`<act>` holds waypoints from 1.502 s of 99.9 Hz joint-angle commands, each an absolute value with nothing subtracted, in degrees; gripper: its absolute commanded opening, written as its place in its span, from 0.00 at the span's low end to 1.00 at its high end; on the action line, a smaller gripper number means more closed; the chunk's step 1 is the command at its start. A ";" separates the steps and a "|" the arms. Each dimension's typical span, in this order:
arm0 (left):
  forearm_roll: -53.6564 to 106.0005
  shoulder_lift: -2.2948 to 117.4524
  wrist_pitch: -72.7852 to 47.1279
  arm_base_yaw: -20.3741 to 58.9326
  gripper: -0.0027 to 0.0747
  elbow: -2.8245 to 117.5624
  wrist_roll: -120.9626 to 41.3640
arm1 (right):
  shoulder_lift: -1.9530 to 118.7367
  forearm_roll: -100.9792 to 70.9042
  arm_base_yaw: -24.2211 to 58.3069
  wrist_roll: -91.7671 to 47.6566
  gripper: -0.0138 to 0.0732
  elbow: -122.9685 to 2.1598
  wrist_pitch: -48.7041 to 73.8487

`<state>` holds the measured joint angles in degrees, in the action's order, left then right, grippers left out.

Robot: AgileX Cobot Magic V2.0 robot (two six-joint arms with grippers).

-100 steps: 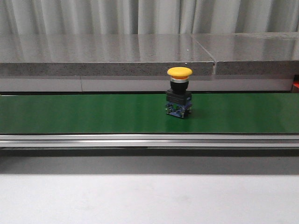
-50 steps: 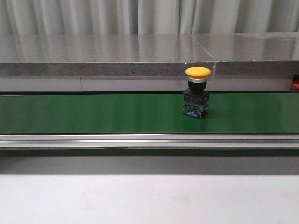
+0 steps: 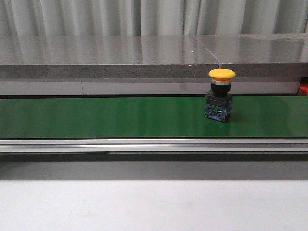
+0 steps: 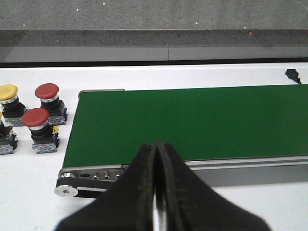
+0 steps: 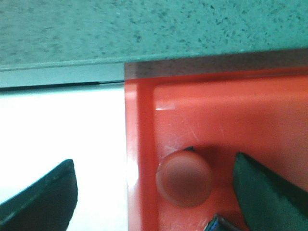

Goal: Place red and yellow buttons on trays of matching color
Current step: 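Move the right gripper above the yellow button on the belt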

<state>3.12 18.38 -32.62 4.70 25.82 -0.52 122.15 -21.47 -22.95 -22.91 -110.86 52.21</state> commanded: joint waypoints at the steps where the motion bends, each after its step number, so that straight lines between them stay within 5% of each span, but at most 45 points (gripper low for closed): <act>1: 3.82 18.85 -28.47 5.15 0.01 27.36 -0.43 | 115.82 -22.68 -23.34 -22.96 0.90 -112.80 53.15; 29: 3.82 18.85 -28.47 5.15 0.01 27.36 -0.43 | 107.71 -23.77 -22.02 -22.96 0.90 -109.51 59.39; 93: 3.82 18.85 -28.47 5.15 0.01 27.36 -0.43 | 83.70 -23.76 -11.64 -28.47 0.90 -74.08 57.03; 150: 3.82 18.85 -28.47 5.15 0.01 27.36 -0.43 | 85.80 -24.06 -3.21 -36.85 0.90 -68.91 51.97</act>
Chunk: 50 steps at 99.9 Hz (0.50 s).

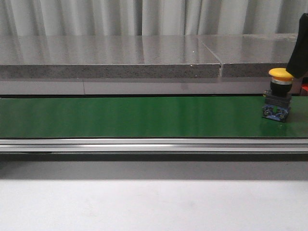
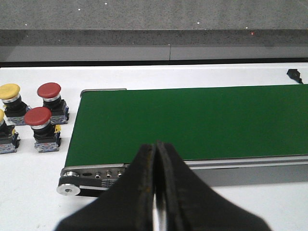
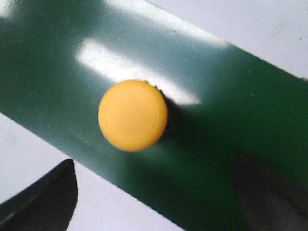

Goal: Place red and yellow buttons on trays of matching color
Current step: 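Grasp the yellow button with the right gripper and lift it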

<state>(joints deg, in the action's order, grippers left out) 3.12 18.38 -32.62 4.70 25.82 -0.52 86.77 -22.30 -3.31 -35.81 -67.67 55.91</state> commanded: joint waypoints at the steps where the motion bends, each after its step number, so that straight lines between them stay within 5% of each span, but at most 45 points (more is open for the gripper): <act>1: 3.82 18.85 -28.47 5.15 0.01 27.36 -0.43 | 85.93 -24.06 -3.21 -36.85 0.90 -68.91 51.55; 35: 3.82 18.85 -28.47 5.15 0.01 27.36 -0.43 | 92.29 -26.40 -3.21 -36.85 0.89 -68.91 47.14; 50: 3.82 18.85 -28.47 5.15 0.01 27.36 -0.43 | 93.22 -26.40 -3.21 -36.53 0.63 -68.97 49.46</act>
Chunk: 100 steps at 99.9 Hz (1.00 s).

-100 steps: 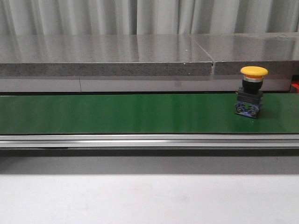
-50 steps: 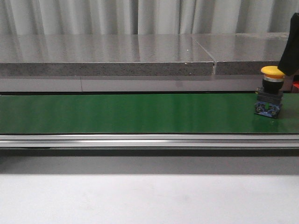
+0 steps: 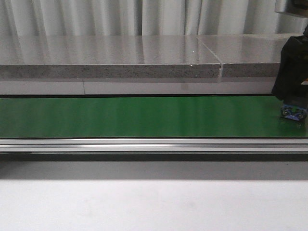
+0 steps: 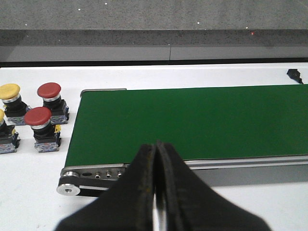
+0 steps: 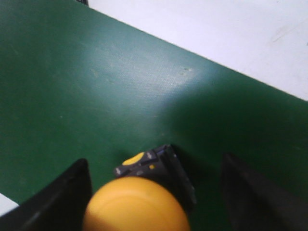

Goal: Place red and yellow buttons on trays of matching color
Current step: 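Grasp the yellow button with the right gripper and lift it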

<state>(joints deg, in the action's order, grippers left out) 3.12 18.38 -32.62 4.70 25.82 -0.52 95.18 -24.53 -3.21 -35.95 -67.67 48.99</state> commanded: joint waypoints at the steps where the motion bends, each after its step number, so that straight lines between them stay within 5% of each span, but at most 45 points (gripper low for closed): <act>1: 3.82 18.85 -28.47 5.15 0.01 27.36 -0.43 | 93.27 -26.40 -3.21 -36.46 0.61 -68.97 49.56; 11: 3.82 18.85 -28.47 5.15 0.01 27.36 -0.43 | 93.07 -26.40 -3.21 -36.11 0.37 -69.14 50.59; 21: 3.82 18.85 -28.47 5.15 0.01 27.36 -0.43 | 92.10 -26.33 -3.35 -35.98 0.26 -69.14 50.72; 52: 3.82 18.85 -28.47 5.15 0.01 27.36 -0.43 | 82.79 -23.05 -9.38 -31.65 0.25 -69.14 50.55; 100: 3.82 18.85 -28.47 5.15 0.01 27.36 -0.43 | 80.30 -21.91 -38.86 -14.18 0.25 -69.02 43.15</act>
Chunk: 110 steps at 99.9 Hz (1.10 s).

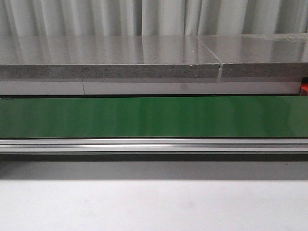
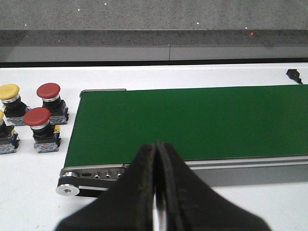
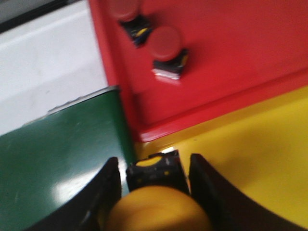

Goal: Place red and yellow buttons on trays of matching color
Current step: 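Lower the yellow button into the yellow tray and open the right gripper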

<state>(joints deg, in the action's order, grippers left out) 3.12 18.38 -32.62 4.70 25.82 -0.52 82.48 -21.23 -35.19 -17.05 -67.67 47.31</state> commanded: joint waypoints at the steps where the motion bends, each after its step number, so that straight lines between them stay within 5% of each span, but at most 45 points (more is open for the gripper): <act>1: 3.82 18.85 -28.47 5.15 0.01 27.36 -0.43 | 80.30 -21.91 -39.16 -14.02 0.25 -69.02 42.92; 23: 3.82 18.85 -28.47 5.15 0.01 27.36 -0.43 | 81.60 -21.91 -45.44 -12.36 0.25 -69.02 39.19; 110: 3.82 18.85 -28.47 5.15 0.01 27.36 -0.43 | 97.68 -21.86 -45.54 -12.36 0.25 -68.95 35.28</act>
